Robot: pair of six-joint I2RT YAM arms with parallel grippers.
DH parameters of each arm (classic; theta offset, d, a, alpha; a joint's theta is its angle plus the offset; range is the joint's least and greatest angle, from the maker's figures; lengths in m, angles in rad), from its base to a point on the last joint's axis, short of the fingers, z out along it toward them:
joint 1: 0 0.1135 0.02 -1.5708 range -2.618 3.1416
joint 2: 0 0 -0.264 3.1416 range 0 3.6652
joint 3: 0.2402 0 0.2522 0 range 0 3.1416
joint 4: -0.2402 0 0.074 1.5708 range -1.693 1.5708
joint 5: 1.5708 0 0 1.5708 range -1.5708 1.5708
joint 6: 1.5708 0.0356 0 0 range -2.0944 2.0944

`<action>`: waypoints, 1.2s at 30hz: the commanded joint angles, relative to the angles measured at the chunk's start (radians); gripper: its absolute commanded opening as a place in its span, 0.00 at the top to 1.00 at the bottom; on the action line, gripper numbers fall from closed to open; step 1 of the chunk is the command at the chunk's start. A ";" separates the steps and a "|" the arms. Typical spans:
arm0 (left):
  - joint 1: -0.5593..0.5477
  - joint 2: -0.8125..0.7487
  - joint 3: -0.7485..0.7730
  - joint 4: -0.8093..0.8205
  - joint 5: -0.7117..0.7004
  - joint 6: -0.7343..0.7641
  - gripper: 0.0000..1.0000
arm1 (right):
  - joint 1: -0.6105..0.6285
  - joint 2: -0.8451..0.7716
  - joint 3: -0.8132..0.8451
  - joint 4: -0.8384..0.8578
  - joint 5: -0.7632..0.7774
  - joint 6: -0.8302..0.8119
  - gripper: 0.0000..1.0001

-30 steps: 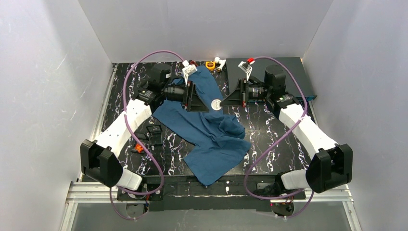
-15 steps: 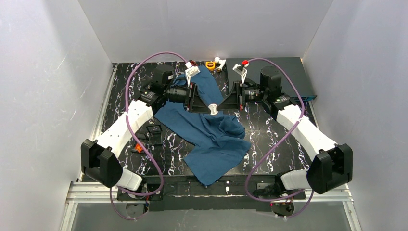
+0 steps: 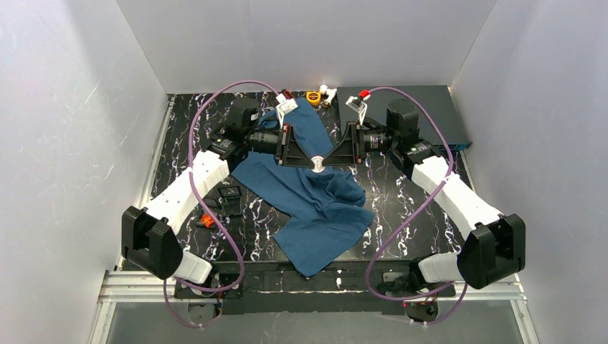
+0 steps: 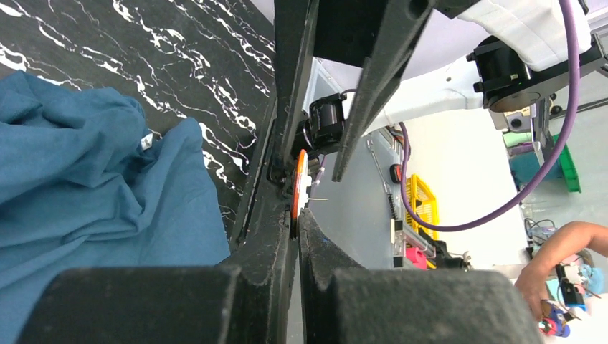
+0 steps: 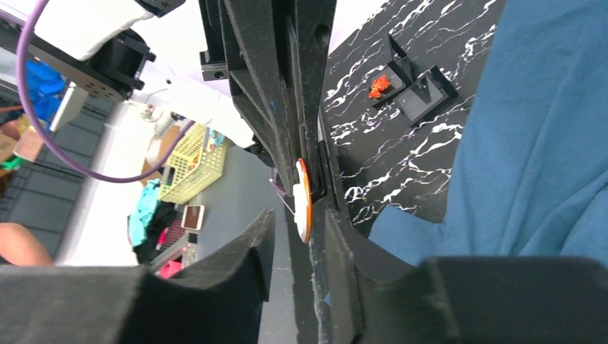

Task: Remove the brooch from the garment

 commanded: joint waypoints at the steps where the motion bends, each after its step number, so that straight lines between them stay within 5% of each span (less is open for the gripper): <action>1: -0.002 -0.029 -0.020 0.027 0.007 -0.062 1.00 | 0.004 -0.036 0.008 -0.007 0.007 -0.016 0.55; 13: -0.001 -0.031 -0.026 0.054 -0.023 -0.097 1.00 | 0.006 -0.088 0.048 -0.222 0.171 -0.236 0.32; 31: -0.003 -0.034 -0.023 0.060 -0.053 -0.080 1.00 | 0.072 -0.064 0.075 -0.182 0.261 -0.249 0.34; 36: -0.009 -0.040 -0.028 0.060 -0.058 -0.069 1.00 | 0.073 -0.058 0.075 -0.172 0.280 -0.239 0.42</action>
